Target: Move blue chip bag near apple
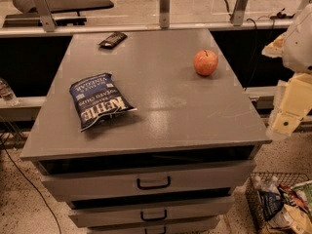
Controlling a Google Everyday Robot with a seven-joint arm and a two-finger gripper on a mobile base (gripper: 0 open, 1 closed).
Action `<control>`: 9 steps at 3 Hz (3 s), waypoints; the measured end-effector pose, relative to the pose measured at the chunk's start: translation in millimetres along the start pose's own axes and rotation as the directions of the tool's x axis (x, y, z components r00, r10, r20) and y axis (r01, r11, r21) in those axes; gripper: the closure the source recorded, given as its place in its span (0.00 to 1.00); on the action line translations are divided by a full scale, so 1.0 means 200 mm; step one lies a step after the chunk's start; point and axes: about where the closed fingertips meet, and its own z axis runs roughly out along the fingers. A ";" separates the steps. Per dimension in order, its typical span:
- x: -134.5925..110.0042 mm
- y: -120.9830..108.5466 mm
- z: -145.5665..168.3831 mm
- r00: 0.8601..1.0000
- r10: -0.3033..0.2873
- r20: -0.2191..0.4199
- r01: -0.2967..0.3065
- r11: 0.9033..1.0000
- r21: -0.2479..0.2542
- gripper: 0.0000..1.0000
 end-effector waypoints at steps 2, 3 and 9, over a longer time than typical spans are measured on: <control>-0.09 0.00 0.05 0.999 -0.026 0.046 0.027 1.000 -0.016 0.00; -0.34 -0.01 0.19 0.988 -0.042 0.148 0.052 0.997 -0.060 0.00; -1.41 0.07 0.68 0.871 0.096 0.481 0.012 0.976 -0.216 0.00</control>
Offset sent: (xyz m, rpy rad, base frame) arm 0.0180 0.0478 -0.0181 0.1056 0.0235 0.1090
